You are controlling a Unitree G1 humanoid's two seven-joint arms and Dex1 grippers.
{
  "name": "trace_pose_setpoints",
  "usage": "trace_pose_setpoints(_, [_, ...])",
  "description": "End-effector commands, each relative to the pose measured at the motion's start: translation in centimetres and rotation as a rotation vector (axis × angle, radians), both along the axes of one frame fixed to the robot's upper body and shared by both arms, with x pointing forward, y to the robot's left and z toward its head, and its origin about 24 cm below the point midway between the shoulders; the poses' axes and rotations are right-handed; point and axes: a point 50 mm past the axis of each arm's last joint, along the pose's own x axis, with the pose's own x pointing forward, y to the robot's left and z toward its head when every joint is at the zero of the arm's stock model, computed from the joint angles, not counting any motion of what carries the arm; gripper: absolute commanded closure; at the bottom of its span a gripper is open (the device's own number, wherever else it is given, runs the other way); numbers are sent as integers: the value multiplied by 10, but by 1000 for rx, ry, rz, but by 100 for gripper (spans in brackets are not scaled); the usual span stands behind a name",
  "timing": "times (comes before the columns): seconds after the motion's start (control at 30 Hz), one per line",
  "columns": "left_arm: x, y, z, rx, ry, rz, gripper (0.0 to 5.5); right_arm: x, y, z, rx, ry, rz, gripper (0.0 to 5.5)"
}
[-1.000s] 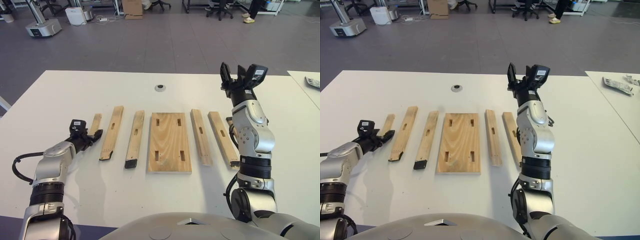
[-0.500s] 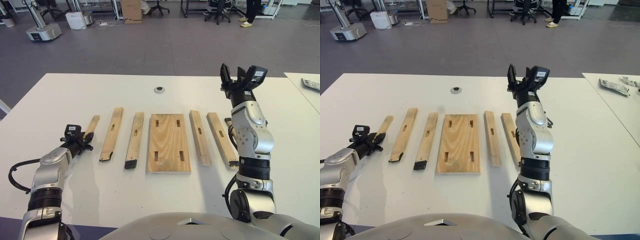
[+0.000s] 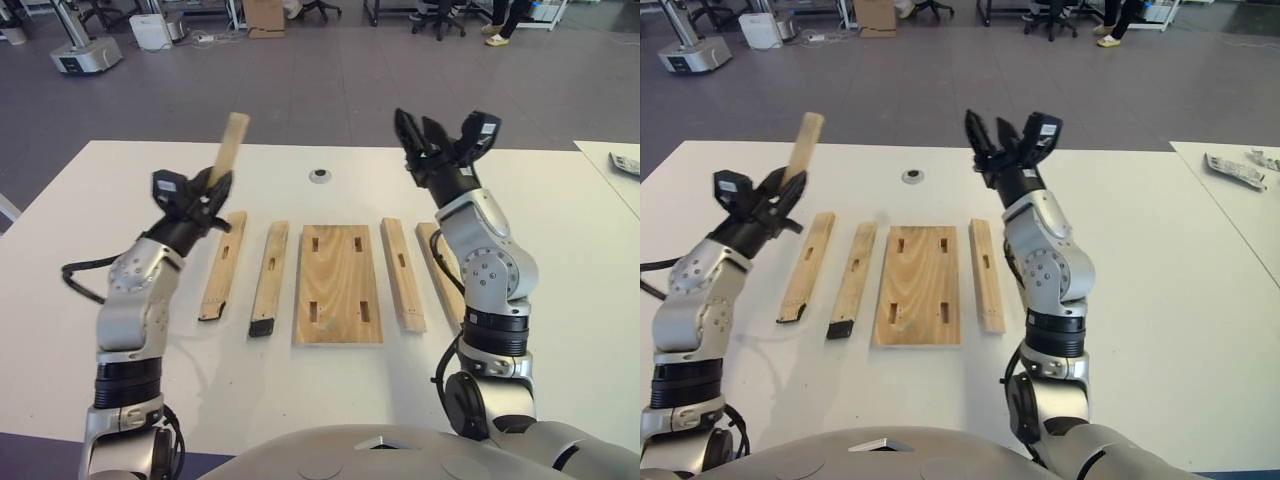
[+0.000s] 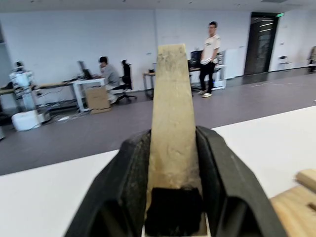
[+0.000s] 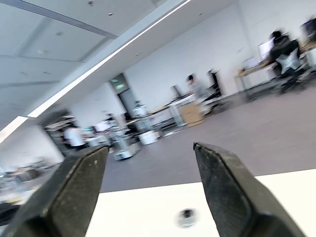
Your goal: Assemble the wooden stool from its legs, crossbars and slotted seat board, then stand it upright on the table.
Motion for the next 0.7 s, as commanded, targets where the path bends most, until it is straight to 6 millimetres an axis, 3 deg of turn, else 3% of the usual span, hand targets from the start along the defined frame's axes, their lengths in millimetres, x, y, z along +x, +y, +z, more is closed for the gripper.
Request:
trace_pose_setpoints(0.03, [-4,-29,4,0,-16,-123,421,-7,27,15,44,-15,169,229])
trace_pose_setpoints(0.17, [-6,-47,11,-29,-52,-209,421,-12,39,14,97,27,263,229])
trace_pose_setpoints(0.5, [-14,-73,18,-3,-106,-365,421,-9,39,13,278,147,333,229])
trace_pose_setpoints(0.7, [-16,-73,21,8,-120,-376,421,-10,41,8,271,205,355,322])
